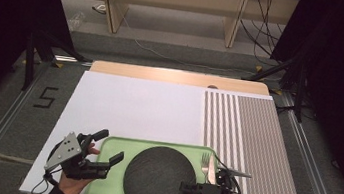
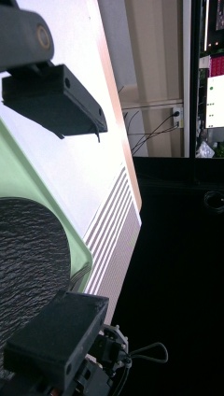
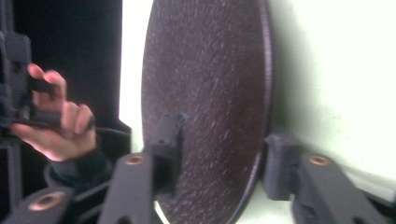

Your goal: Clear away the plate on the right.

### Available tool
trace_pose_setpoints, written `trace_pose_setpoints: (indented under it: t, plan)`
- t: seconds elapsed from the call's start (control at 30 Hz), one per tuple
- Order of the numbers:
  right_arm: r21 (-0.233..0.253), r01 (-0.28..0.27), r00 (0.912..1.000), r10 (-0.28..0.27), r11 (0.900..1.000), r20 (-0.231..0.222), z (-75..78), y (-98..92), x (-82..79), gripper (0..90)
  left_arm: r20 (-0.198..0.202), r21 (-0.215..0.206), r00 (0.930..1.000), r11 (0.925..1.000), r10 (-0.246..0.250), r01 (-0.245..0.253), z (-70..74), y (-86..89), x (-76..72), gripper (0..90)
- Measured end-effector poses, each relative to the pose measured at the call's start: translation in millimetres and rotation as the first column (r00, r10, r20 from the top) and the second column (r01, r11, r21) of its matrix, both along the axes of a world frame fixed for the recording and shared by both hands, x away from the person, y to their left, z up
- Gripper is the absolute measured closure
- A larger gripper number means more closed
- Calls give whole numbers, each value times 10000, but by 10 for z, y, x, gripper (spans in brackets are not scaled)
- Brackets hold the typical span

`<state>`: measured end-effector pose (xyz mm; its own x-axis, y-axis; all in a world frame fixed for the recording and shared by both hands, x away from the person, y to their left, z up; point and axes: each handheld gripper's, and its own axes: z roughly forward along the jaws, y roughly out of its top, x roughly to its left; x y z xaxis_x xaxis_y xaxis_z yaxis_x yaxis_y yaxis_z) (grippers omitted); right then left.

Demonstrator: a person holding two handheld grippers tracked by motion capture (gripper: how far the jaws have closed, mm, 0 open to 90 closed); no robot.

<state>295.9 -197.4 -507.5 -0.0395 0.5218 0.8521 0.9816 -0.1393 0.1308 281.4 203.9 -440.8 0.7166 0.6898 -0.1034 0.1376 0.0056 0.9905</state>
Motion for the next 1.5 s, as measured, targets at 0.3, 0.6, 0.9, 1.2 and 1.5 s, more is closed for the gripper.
trace_pose_setpoints:
  t: [0.3,0.6,0.9,1.2,1.5]
  plan:
    - [-756,-218,9984,257,9969,505,91,-35,0,464,-10,33,10000,10000,0,0,-2,-4,-2,135]
    - [-1683,327,9801,14,9852,1987,304,-174,17,418,-19,66,10000,10000,-32,32,-4,-11,0,135]
    - [-2499,684,9449,176,9659,3269,444,-183,12,388,-92,83,9999,9999,-98,98,-8,-14,6,134]
    - [-2739,812,9068,431,9583,4194,514,-179,20,348,-145,67,9998,9999,-156,157,-11,-16,12,134]
    - [-3052,1081,8416,763,9461,5347,625,-200,21,290,-158,85,9997,9998,-198,199,-12,-18,13,133]
